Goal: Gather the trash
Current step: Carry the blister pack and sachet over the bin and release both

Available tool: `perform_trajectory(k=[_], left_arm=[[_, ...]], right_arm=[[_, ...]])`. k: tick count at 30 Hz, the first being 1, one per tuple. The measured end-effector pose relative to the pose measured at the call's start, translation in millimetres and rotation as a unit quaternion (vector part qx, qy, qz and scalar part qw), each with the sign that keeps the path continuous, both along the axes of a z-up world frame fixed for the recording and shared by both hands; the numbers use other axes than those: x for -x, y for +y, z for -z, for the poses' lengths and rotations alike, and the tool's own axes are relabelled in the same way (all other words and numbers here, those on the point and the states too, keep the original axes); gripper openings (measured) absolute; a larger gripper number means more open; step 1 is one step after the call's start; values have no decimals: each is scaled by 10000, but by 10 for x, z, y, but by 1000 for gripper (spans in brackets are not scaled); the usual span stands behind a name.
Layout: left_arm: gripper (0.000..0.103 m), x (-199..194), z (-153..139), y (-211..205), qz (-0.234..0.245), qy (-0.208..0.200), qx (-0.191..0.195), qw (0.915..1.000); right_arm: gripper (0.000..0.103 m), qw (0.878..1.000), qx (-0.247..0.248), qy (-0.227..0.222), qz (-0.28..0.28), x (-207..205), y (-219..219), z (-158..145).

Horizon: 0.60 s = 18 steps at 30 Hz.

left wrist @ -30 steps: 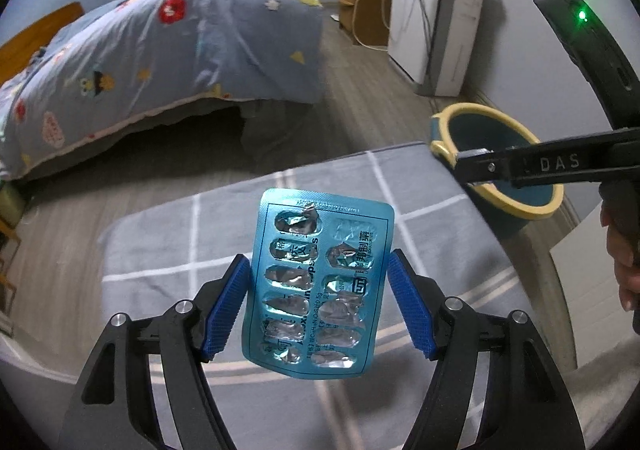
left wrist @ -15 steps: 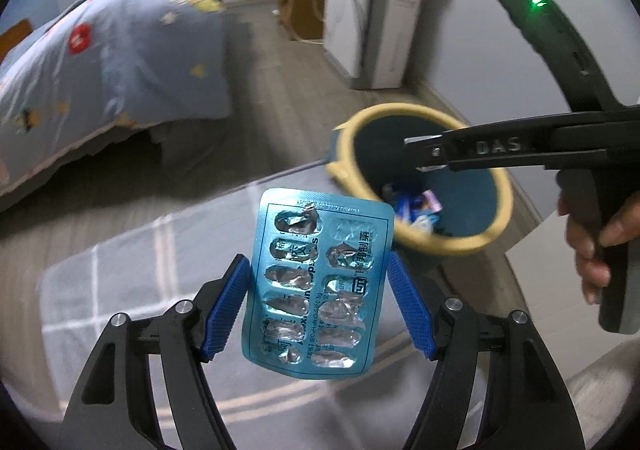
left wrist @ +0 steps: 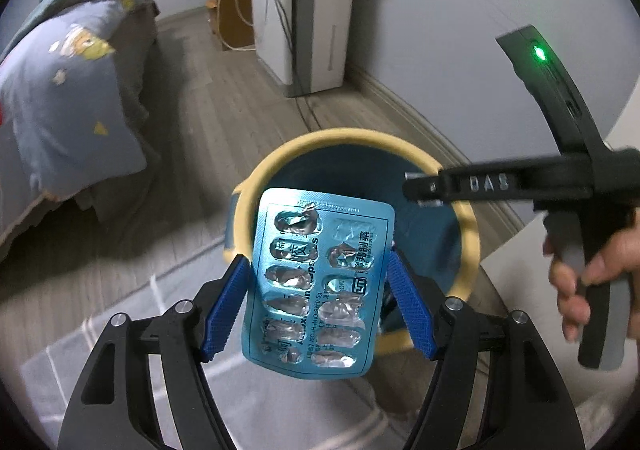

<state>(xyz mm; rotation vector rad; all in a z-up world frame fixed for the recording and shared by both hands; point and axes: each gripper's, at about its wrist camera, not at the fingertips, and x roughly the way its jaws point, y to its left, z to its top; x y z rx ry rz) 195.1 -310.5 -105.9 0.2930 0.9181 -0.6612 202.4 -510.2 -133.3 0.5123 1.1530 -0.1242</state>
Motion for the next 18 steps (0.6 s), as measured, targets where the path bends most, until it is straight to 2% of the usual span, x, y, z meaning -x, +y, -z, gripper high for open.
perform_trajectory(k=[8, 16, 18], left_arm=[[72, -223, 276, -319, 54, 70, -92, 9999], [73, -296, 434, -297, 54, 80, -117, 9999], [79, -287, 433, -256, 76, 74, -44, 9999]], right_arm=[[57, 9974, -440, -115, 568, 0, -237, 66], [57, 9972, -353, -8, 657, -50, -263, 174], [57, 9979, -293, 52, 580, -79, -222, 214]])
